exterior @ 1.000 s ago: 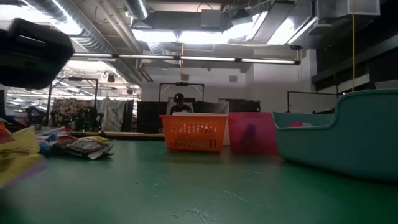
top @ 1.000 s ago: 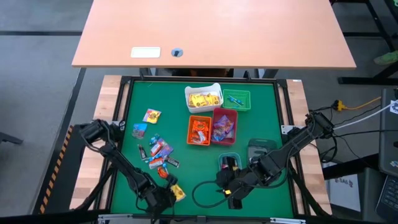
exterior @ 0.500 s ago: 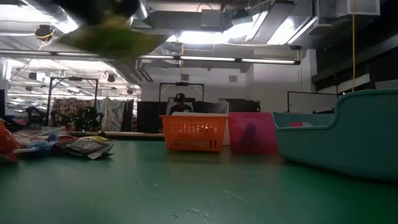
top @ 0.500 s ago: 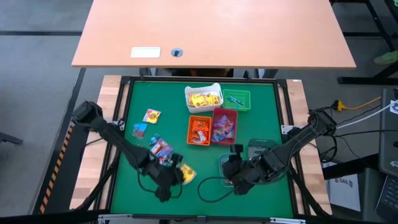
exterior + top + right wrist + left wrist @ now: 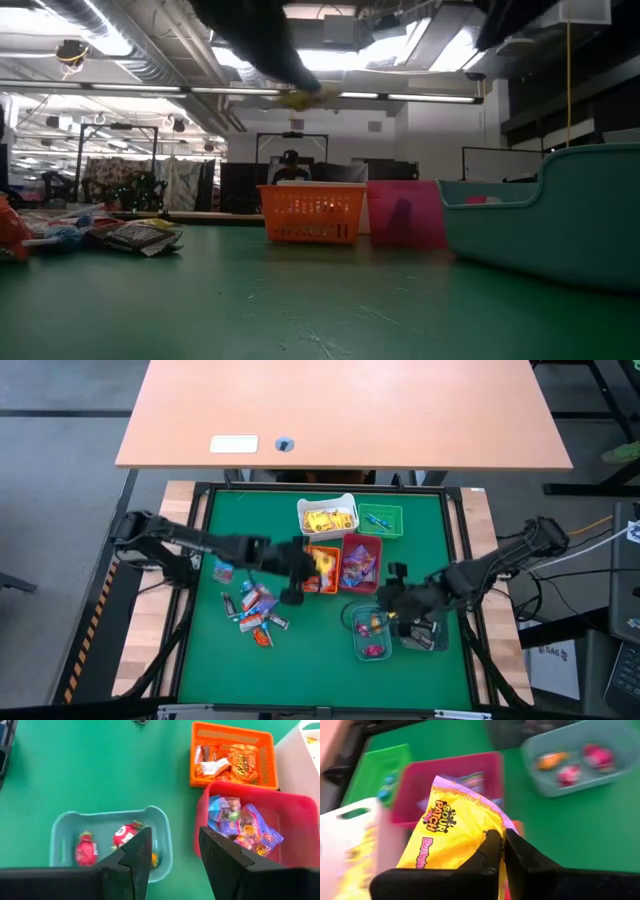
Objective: Sort candy
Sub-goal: Put the yellow bag of candy into the white bin
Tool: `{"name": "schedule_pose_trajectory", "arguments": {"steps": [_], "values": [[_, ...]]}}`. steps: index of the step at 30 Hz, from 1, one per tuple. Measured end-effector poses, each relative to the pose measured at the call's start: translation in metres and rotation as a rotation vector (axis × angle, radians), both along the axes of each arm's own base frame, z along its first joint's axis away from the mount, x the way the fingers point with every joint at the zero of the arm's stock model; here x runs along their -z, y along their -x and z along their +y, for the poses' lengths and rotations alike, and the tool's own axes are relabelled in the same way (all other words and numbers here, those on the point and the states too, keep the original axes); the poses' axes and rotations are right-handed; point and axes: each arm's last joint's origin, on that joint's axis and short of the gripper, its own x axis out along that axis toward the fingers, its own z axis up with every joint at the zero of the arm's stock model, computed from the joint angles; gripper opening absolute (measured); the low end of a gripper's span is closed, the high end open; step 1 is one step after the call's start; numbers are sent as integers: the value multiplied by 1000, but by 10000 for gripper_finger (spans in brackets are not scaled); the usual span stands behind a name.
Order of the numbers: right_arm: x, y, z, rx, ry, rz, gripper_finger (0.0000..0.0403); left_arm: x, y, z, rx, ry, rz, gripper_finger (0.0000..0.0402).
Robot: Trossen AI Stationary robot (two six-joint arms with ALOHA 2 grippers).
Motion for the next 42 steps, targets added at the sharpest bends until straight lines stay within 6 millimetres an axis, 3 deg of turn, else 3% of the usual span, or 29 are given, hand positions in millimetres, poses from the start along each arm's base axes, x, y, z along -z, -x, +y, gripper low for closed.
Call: {"name": "schedule_pose_trajectory", "arguments": {"steps": [7,15,27,35,42], "values": [[27,13,-32,63,-65,-147,163,1,1,81,-129,-46,5,0],[61,5,-48,44,-60,-275,163,0,13,133,-263,-53,-6,0],[62,-6,-71,96,-54,-410,163,-4,8,154,-317,-79,-124,4],[61,-8,-78,105,-44,-411,163,4,2,157,-344,-98,-123,78],[62,-8,-78,100,-47,-409,163,-11,15,157,-493,-140,-118,118]]}}
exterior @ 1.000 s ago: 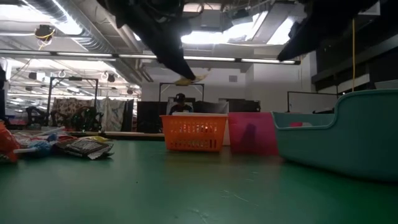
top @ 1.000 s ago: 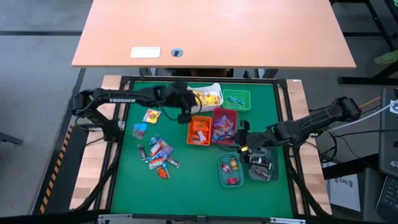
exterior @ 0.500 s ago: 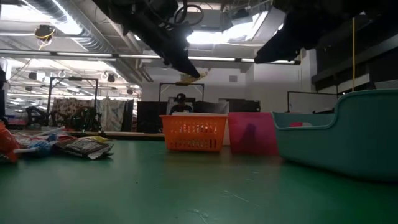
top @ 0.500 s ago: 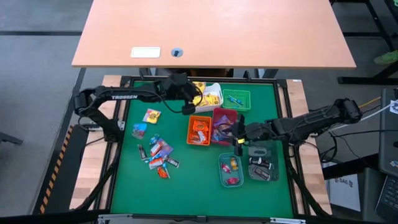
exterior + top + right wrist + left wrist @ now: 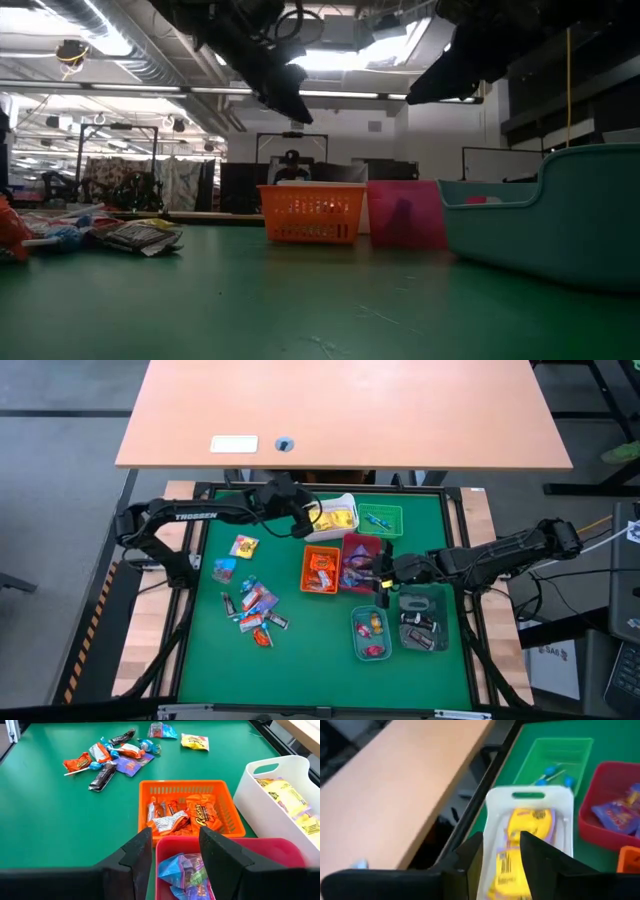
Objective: Sort candy
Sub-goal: Put the yellow bag of candy into the white bin
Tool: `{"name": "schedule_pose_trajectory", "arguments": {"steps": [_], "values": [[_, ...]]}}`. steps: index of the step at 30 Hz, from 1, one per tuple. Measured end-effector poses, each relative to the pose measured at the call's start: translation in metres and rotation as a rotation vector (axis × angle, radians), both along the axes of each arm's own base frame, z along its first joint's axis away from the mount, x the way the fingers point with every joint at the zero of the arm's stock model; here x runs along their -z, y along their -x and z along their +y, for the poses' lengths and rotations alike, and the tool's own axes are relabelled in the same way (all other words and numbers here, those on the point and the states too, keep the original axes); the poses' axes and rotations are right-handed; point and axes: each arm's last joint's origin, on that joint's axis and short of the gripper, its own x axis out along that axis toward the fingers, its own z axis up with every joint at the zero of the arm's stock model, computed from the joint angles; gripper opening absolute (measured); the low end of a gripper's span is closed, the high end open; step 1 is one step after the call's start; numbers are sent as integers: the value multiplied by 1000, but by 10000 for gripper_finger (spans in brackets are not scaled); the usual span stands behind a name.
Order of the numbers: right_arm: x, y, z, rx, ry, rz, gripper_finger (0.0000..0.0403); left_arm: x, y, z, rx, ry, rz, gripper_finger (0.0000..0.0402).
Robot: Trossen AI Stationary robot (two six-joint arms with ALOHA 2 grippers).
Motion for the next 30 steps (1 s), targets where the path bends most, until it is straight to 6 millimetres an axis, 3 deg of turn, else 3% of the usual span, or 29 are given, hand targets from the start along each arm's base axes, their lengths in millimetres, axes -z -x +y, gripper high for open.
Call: {"name": "schedule_pose_trajectory", "arguments": {"steps": [5,12,17,30], "values": [[0,0,0,-1,0,0,163,5,20,-7,-107,167,99,121],[0,0,0,-2,0,1,163,32,54,-21,-274,408,463,122],[0,0,0,-2,0,2,163,37,74,-30,-330,511,672,122],[0,0,0,-1,0,2,163,87,97,-41,-486,638,699,122]]}}
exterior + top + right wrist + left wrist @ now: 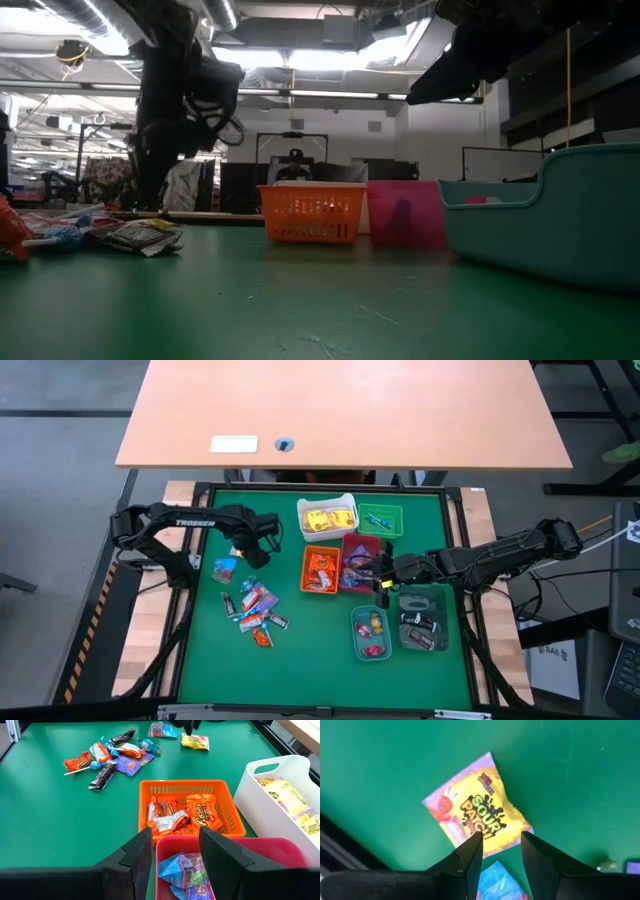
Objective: Sort candy
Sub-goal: Put the yellow bag of candy into the white bin
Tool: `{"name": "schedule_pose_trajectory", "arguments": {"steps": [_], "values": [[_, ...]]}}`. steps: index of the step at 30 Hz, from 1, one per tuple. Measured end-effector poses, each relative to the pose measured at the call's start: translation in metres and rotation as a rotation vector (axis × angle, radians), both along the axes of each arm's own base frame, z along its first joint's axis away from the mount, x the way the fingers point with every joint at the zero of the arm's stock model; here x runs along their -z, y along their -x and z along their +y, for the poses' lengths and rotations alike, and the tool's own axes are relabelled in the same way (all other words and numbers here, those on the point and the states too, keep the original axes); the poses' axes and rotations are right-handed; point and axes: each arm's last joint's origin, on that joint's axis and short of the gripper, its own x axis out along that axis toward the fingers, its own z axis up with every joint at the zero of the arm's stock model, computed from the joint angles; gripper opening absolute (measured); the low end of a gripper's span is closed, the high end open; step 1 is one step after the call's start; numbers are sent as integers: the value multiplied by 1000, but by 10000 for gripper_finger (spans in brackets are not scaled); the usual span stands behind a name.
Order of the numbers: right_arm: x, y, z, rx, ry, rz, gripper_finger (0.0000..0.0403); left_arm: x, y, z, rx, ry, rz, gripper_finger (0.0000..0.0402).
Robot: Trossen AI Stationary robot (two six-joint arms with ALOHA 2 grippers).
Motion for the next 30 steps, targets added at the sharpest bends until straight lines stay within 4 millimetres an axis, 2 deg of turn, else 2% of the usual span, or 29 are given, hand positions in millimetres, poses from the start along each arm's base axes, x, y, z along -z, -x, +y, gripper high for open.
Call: {"name": "schedule_pose_trajectory", "arguments": {"steps": [11,17,20,26,30], "values": [[0,0,0,0,0,-1,163,36,9,-3,0,-39,-68,122],[0,0,0,1,0,0,163,45,15,-6,2,-46,-74,117],[0,0,0,1,0,-1,163,45,14,-5,2,-51,-83,93],[0,0,0,1,0,-1,163,42,7,-2,1,-74,-126,14],[0,0,0,1,0,-1,163,32,-4,1,9,-70,-181,5]]}}
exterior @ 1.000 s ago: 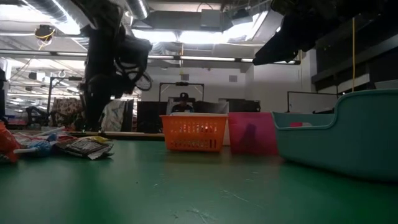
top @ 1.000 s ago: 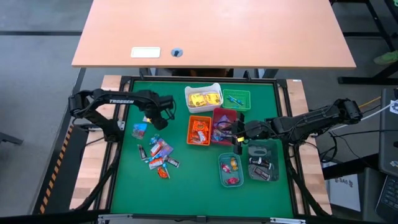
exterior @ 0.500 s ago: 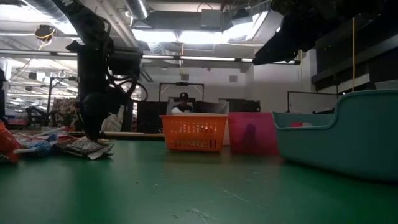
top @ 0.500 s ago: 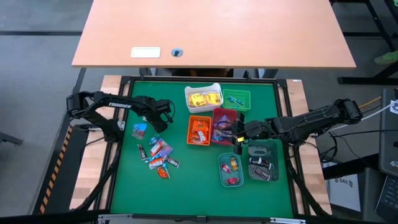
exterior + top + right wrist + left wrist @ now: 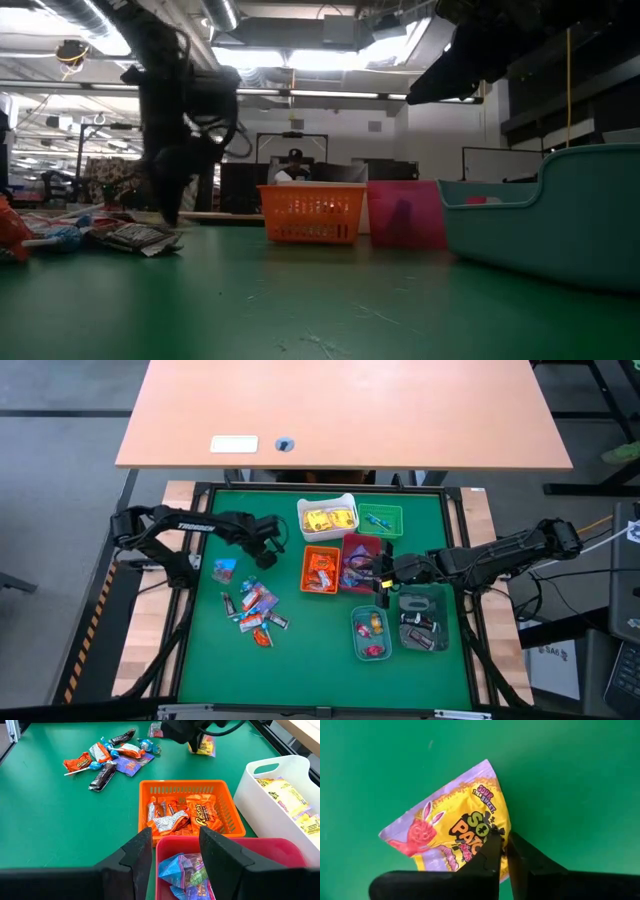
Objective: Sort candy
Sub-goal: Put the yellow bag of candy into the white bin
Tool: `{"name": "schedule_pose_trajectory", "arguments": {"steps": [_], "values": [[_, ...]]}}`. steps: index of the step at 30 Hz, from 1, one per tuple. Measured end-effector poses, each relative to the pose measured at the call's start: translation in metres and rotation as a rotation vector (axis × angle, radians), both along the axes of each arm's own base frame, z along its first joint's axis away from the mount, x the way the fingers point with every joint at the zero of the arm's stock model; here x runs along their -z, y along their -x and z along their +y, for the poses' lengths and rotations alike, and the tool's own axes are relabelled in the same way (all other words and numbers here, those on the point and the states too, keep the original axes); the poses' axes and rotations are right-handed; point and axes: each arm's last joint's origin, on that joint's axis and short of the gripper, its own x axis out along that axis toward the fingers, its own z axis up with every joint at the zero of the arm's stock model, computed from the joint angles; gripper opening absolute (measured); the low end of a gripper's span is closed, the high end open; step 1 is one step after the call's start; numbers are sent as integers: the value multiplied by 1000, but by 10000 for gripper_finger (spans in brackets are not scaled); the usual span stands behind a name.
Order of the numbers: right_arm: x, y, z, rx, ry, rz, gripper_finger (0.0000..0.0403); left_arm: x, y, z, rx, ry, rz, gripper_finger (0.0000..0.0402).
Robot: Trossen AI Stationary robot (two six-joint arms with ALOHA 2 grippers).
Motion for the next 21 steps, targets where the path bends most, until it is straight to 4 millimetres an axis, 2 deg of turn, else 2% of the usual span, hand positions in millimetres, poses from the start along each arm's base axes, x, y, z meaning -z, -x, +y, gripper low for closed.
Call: {"name": "schedule_pose_trajectory", "arguments": {"steps": [5,15,21], "values": [[0,0,0,0,0,0,163,-25,-21,4,95,-15,-88,0],[0,0,0,0,0,0,163,-94,-64,9,204,-148,-328,0],[0,0,0,0,0,0,163,-114,-84,15,205,-263,-576,0]]}}
